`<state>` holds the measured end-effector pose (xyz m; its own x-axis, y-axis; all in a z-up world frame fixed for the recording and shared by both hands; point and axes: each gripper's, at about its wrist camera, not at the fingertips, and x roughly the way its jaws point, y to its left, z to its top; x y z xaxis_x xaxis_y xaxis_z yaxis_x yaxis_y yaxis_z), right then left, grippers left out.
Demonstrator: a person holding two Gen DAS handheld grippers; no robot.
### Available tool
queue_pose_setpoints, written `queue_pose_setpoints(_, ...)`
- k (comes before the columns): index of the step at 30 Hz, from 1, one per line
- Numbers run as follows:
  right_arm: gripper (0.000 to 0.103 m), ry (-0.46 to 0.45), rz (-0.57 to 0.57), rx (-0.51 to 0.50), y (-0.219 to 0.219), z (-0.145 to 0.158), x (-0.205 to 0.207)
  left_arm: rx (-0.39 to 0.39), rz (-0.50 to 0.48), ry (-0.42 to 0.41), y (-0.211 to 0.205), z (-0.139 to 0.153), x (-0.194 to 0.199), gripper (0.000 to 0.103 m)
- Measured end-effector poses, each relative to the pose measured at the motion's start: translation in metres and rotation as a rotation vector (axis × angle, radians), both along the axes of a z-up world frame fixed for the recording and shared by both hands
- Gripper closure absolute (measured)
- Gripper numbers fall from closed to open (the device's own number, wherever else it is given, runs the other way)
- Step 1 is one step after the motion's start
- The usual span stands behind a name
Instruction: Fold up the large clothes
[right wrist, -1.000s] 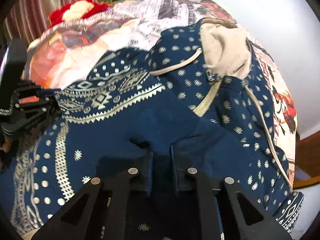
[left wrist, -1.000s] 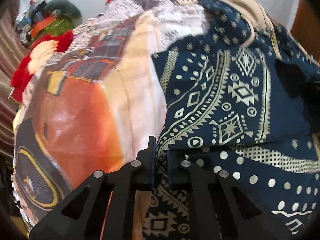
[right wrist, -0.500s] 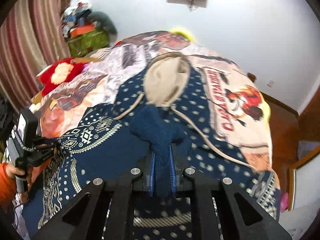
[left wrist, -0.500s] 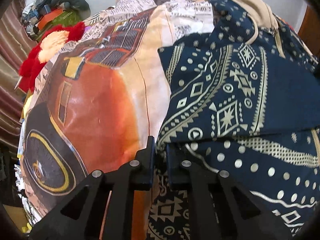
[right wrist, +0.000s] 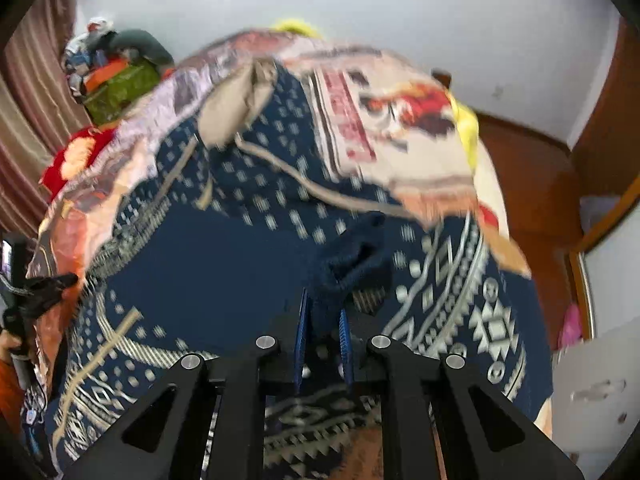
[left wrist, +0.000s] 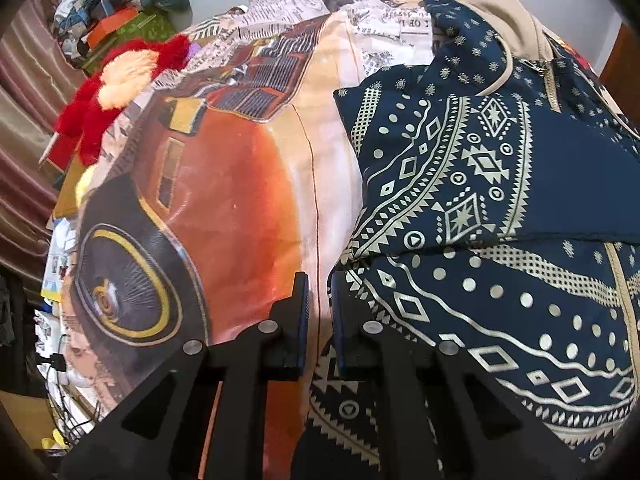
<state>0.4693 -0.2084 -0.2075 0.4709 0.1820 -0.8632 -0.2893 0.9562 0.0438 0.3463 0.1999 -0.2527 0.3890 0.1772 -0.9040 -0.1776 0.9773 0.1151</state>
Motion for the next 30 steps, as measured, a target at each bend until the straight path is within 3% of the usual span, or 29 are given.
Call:
queue_pose_setpoints(3, 0.092, 0.077, -0.011, -0.002, -0.007, -0.015, -0.001, 0.021, -0.018, -0.007, -0.007, 0.006, -0.003, 0.093)
queue_pose_setpoints(10, 0.086, 0.15, -0.03, 0.029, -0.019, -0.023, -0.006, 0.064, -0.104, -0.039, -0.039, 0.026, -0.004, 0.088)
queue_pose_setpoints(12, 0.07, 0.161, -0.037, 0.041, -0.02, -0.02, -0.006, 0.066, -0.13, -0.057, -0.049, 0.033, -0.004, 0.08)
queue_pose_setpoints(13, 0.063, 0.153, -0.042, 0.048, -0.022, -0.017, -0.007, 0.068, -0.145, -0.07, -0.055, 0.038, -0.003, 0.079)
queue_pose_setpoints(15, 0.04, 0.106, -0.045, 0.059, -0.024, -0.004, -0.013, 0.07, -0.166, -0.09, -0.065, 0.045, 0.0, 0.078)
queue_pose_setpoints(19, 0.036, 0.005, -0.046, 0.046, -0.033, 0.026, -0.023, 0.064, -0.212, -0.129, -0.09, 0.066, 0.012, 0.073)
queue_pose_setpoints(21, 0.035, -0.034, -0.066, 0.045, -0.042, 0.04, -0.026, 0.055, -0.23, -0.163, -0.104, 0.078, 0.019, 0.054)
queue_pose_setpoints(23, 0.028, -0.073, -0.096, 0.055, -0.057, 0.054, -0.032, 0.042, -0.244, -0.201, -0.116, 0.088, 0.024, 0.043)
queue_pose_setpoints(26, 0.021, -0.111, -0.147, 0.081, -0.083, 0.068, -0.04, 0.025, -0.282, -0.233, -0.141, 0.1, 0.037, 0.039)
queue_pose_setpoints(30, 0.018, -0.097, -0.231, 0.152, -0.127, 0.074, -0.05, -0.038, -0.341, -0.218, -0.179, 0.104, 0.056, 0.031)
